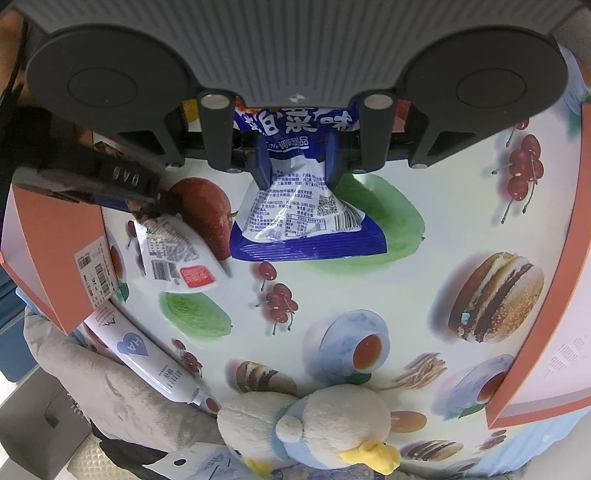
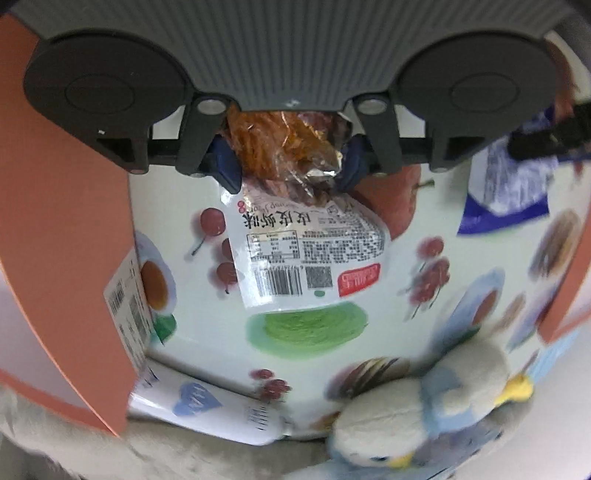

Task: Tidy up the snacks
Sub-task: 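Close the left tool on the blue spicy strip bag while the right tool grasps the white shrimp-snack bag, then lift the blue bag and white shrimp-snack bag over the pink box with both tools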

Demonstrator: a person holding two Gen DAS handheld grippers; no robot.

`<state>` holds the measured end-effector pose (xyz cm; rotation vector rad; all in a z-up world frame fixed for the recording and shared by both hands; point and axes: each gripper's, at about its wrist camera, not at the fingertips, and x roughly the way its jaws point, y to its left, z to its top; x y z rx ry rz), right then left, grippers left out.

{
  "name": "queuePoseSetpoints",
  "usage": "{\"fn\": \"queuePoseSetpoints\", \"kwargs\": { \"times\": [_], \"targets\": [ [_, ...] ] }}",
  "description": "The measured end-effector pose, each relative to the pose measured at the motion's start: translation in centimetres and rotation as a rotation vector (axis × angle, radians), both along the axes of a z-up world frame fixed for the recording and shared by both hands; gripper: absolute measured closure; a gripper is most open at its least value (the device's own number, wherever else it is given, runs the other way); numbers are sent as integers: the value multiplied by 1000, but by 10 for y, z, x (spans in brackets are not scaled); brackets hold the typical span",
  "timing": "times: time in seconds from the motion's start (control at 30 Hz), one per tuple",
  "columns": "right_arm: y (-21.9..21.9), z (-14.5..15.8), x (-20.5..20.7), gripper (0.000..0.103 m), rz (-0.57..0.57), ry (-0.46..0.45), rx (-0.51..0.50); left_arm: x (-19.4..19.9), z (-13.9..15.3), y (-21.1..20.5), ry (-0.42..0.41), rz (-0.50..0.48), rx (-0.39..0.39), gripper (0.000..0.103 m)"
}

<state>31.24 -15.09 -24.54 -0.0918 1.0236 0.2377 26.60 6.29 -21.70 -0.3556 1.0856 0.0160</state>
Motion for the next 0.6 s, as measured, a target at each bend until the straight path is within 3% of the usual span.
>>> {"fn": "queuePoseSetpoints", "kwargs": {
  "times": [0.33, 0.6],
  "targets": [
    [-20, 18, -41, 61, -12, 3, 84, -16, 19, -11, -46, -25, 5, 68],
    [-30, 40, -74, 64, -26, -37, 106, -40, 43, -26, -96, -52, 4, 69]
  ]
}}
